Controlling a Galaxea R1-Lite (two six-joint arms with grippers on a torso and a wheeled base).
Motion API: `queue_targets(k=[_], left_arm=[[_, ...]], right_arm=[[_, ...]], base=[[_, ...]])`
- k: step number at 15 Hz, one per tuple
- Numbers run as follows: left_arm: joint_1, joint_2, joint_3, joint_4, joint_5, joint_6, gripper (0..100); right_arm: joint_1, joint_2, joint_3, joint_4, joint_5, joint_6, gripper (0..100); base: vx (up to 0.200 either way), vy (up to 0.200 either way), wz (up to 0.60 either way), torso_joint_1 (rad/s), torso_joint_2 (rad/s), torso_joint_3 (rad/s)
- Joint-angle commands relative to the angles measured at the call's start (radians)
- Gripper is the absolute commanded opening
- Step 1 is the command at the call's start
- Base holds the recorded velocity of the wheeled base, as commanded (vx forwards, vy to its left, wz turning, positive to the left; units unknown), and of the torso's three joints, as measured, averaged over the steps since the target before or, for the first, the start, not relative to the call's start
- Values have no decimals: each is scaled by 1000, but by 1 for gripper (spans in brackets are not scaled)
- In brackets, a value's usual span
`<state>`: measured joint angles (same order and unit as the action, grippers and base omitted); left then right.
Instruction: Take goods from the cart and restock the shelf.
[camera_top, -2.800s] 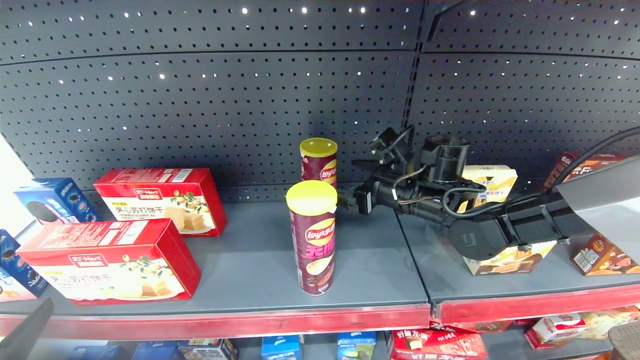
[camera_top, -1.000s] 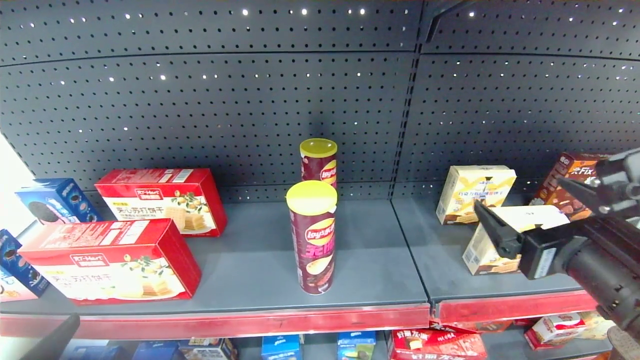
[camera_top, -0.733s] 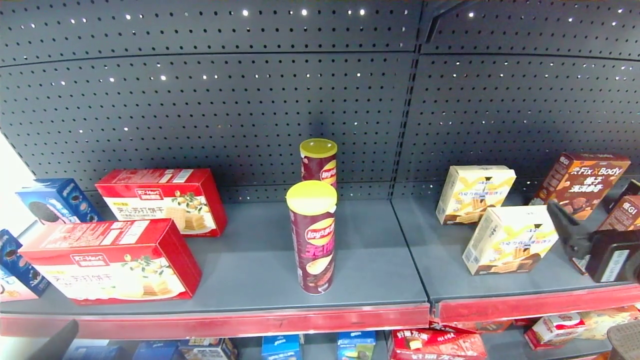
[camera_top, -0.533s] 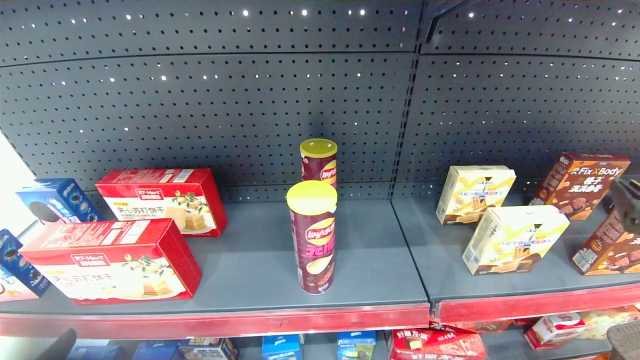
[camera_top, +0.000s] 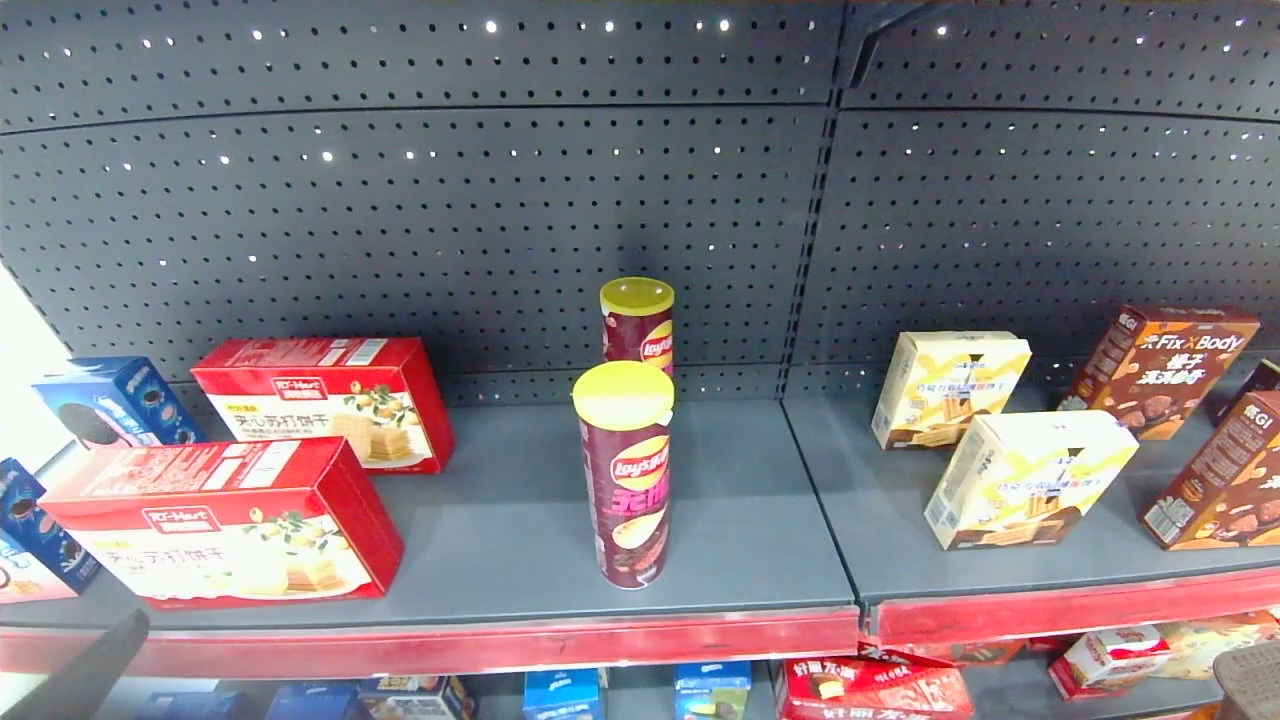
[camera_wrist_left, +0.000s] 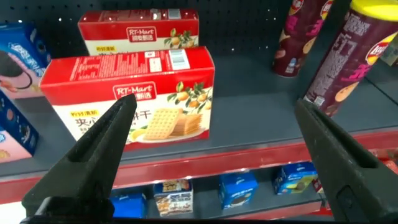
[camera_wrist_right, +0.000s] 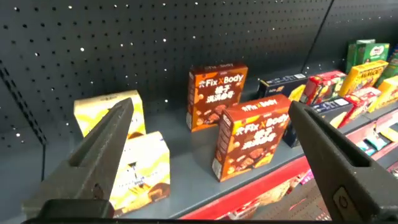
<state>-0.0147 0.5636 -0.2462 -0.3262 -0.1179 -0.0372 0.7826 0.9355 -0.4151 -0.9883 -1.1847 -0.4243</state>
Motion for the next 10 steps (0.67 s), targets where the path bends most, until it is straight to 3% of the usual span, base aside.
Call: queue_targets(k=[1,4,7,8,10], left_arm=[[-1,36,-30,-1,1,-3,100],[4,70,-111,1,4,-4,100],[5,91,-183,1,6,8,100],[5,94,-202,1,7,31,100],[5,98,-209,1,9,86,100]], right_arm=[[7,-30,18,0,0,1,100],[18,-41,18,2,0,1,100],[290,-80,16,2,-4,-7,100],[356,-89,-4,-6,-6,-28,100],[359,-63,-126,-7,-4,-31,100]], base=[[0,0,0,0,0,0],[0,0,0,0,0,0],[0,0,0,0,0,0],[0,0,0,0,0,0],[0,0,0,0,0,0]])
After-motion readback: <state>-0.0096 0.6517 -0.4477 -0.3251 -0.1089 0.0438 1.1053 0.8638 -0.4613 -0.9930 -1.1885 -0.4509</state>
